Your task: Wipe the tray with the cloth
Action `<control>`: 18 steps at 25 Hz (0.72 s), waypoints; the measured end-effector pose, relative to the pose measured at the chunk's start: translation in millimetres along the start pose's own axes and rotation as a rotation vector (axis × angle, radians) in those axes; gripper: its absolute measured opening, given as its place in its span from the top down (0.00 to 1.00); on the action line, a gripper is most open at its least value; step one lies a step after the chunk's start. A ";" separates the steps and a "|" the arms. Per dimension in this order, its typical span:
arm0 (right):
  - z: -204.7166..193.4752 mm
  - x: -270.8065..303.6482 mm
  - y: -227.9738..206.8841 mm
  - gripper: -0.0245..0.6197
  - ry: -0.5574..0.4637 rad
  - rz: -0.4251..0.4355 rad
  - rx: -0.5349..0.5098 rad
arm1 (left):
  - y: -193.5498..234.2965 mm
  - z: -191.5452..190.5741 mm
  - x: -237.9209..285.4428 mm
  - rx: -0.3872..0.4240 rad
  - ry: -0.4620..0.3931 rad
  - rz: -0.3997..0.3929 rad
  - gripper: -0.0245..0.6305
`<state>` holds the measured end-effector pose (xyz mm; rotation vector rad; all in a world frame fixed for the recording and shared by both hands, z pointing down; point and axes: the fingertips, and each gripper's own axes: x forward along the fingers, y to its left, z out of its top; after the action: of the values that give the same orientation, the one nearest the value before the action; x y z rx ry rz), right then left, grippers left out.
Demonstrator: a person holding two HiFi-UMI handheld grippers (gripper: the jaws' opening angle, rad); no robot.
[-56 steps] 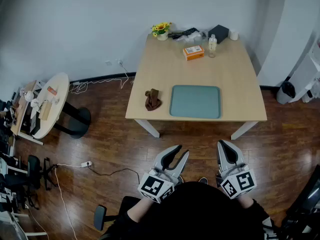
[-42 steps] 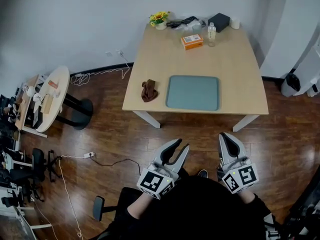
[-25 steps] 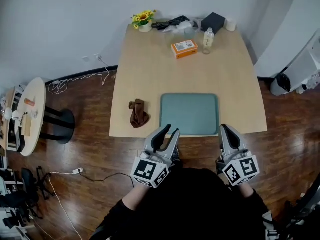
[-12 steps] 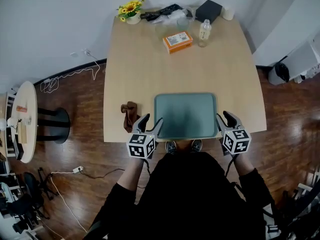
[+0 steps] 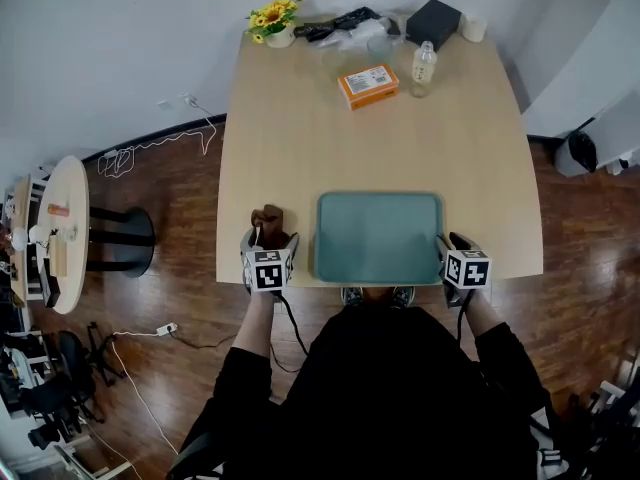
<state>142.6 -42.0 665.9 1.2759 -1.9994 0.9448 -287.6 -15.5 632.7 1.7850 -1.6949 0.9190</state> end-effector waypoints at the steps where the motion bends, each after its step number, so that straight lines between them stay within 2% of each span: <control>1: -2.6 2.7 3.2 0.72 0.016 0.027 0.002 | 3.8 -6.4 6.2 -0.007 0.024 -0.002 0.28; 3: -8.2 8.0 6.4 0.77 0.042 0.072 0.021 | 9.4 -17.1 19.6 -0.010 0.069 -0.012 0.28; 6: -17.7 14.9 3.9 0.89 0.084 0.096 0.042 | 17.9 -30.1 37.4 0.010 0.143 -0.026 0.28; 10: -17.3 17.4 7.0 0.90 0.113 0.103 0.024 | 16.4 -37.7 47.1 0.016 0.206 -0.060 0.28; 12: -17.7 18.6 7.5 0.90 0.114 0.100 0.027 | 11.8 -38.9 47.3 -0.007 0.208 -0.096 0.34; 14: -18.4 18.0 7.4 0.90 0.114 0.105 0.039 | 9.7 -37.8 44.5 -0.010 0.190 -0.107 0.41; 15: -18.3 17.7 7.5 0.90 0.113 0.110 0.043 | 9.6 -36.3 42.0 0.001 0.177 -0.102 0.54; 16: -18.2 17.7 8.0 0.90 0.114 0.116 0.043 | 9.3 -34.3 38.8 0.013 0.163 -0.098 0.75; 18: -18.6 18.8 9.2 0.90 0.119 0.119 0.031 | 4.2 -31.4 32.1 0.017 0.145 -0.115 0.79</control>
<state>128.9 -33.9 688.9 1.1001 -1.9918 1.0865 -296.0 -12.9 676.9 1.7617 -1.4828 0.9895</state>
